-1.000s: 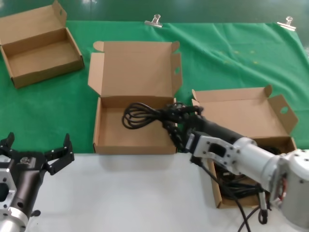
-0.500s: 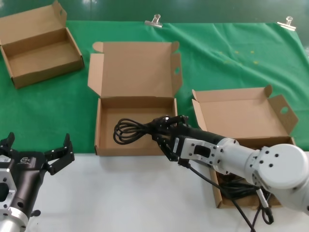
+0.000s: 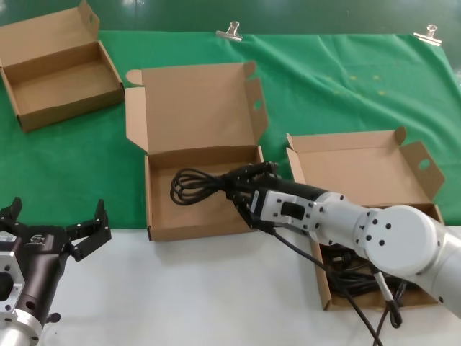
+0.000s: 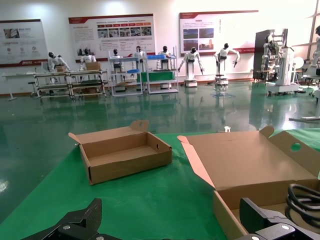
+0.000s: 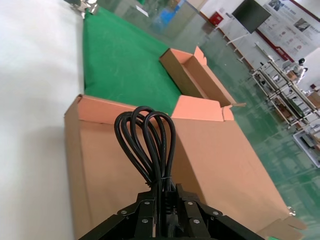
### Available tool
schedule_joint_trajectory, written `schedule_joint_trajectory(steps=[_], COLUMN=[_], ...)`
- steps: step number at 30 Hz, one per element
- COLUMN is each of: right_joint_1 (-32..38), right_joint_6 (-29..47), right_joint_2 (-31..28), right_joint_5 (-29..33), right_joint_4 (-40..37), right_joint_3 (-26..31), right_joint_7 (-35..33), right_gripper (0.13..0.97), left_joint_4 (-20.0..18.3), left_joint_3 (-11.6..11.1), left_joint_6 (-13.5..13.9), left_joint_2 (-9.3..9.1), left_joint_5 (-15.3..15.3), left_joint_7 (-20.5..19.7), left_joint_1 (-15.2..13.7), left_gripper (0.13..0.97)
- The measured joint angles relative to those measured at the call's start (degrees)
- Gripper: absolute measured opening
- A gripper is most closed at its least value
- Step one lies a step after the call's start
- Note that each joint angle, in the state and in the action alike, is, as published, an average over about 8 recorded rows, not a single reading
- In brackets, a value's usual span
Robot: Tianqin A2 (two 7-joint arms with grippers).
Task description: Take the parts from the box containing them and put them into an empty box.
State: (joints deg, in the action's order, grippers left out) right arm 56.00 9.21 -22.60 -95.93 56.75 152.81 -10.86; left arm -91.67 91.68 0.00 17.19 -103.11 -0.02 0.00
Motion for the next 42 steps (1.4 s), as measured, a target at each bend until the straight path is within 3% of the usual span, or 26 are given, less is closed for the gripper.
schedule_joint_trajectory(steps=[8,21,30,37,42], right_joint_1=[-2.37,-6.37,-11.74,-19.67,-24.48], right_joint_6=[3.53,8.48,11.03,13.62,14.69], right_joint_2=[2.44,4.35,1.76,-1.06,-1.84], right_joint_5=[7.11,13.68,22.43,30.73,32.98], right_joint_4=[-0.47,0.80,8.57,18.18,23.33], right_joint_3=[-8.25,-18.74,-26.89,-36.33,-41.34], right_joint_7=[1.87,1.74,8.16,15.67,18.96], right_gripper=[0.215,0.256,0.362,0.511,0.608], left_joint_4=[0.00,0.00,0.00,0.00,0.00], left_joint_3=[0.00,0.00,0.00,0.00,0.00], left_joint_6=[0.00,0.00,0.00,0.00,0.00], left_joint_2=[0.00,0.00,0.00,0.00,0.00], left_joint_5=[0.00,0.00,0.00,0.00,0.00], left_joint_7=[0.00,0.00,0.00,0.00,0.00], left_joint_1=[0.00,0.00,0.00,0.00,0.00], left_gripper=[0.966,0.966,0.966,0.966,0.966])
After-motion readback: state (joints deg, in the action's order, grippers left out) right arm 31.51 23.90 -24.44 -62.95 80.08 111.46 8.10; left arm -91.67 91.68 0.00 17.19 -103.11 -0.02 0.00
